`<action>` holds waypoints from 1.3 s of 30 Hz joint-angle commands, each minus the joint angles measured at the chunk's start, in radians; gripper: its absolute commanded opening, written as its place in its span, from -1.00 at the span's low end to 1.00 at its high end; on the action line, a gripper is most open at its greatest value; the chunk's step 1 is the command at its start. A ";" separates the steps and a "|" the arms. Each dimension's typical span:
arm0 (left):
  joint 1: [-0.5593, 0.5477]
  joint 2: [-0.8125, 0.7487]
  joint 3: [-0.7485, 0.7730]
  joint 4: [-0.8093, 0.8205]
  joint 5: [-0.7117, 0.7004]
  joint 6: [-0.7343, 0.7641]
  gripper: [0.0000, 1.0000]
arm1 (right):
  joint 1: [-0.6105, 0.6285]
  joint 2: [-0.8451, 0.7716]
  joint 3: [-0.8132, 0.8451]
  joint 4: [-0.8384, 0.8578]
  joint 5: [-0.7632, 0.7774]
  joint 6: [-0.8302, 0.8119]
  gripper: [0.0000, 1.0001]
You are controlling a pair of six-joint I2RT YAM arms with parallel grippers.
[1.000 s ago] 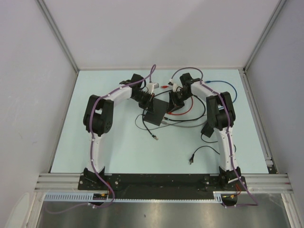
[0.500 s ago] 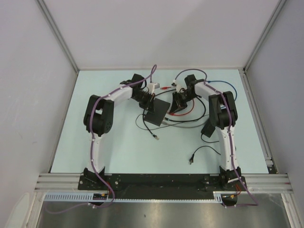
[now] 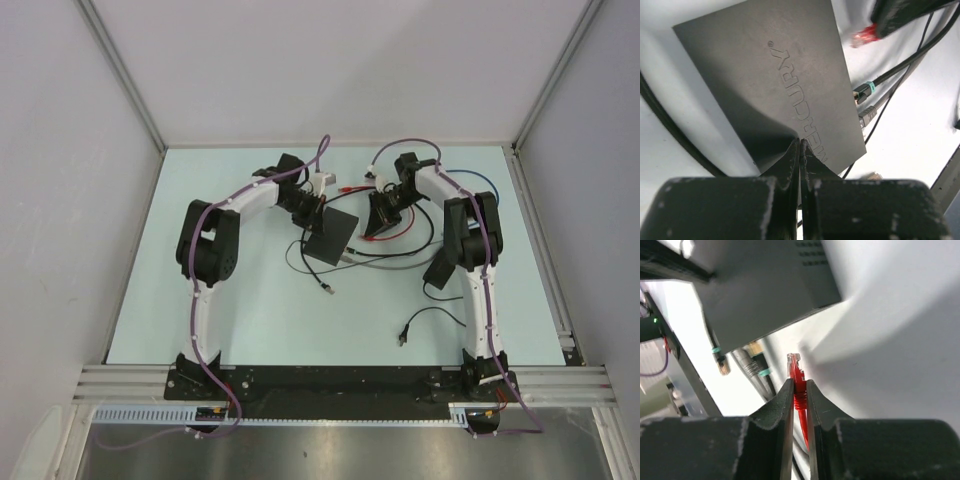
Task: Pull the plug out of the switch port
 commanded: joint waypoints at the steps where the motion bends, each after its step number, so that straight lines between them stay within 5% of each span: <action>1: 0.009 -0.015 0.042 -0.016 -0.040 0.019 -1.00 | 0.006 -0.077 0.171 -0.177 -0.027 -0.166 -1.00; 5: 0.010 -0.036 0.052 -0.016 -0.036 0.017 -1.00 | -0.003 -0.081 0.242 -0.351 0.068 -0.274 -1.00; 9: 0.010 -0.047 0.068 -0.016 -0.025 0.012 -1.00 | -0.064 -0.083 0.311 -0.594 -0.031 -0.398 -1.00; 19: 0.012 -0.061 0.062 -0.006 0.001 -0.009 -1.00 | -0.170 -0.277 0.078 -0.589 -0.196 -0.337 -1.00; 27: 0.010 -0.058 0.056 0.009 0.017 -0.030 -1.00 | -0.051 -0.425 -0.149 -0.396 0.482 -0.139 -1.00; 28: 0.009 -0.056 0.056 0.010 0.017 -0.029 -1.00 | -0.039 -0.425 -0.128 -0.383 0.622 -0.168 -1.00; 34: 0.005 -0.059 0.048 0.015 0.021 -0.035 -1.00 | -0.011 -0.241 0.164 -0.575 0.894 -0.258 -1.00; 39: 0.004 -0.064 0.039 0.021 0.024 -0.040 -1.00 | -0.072 -0.178 0.158 -0.570 1.172 -0.390 -1.00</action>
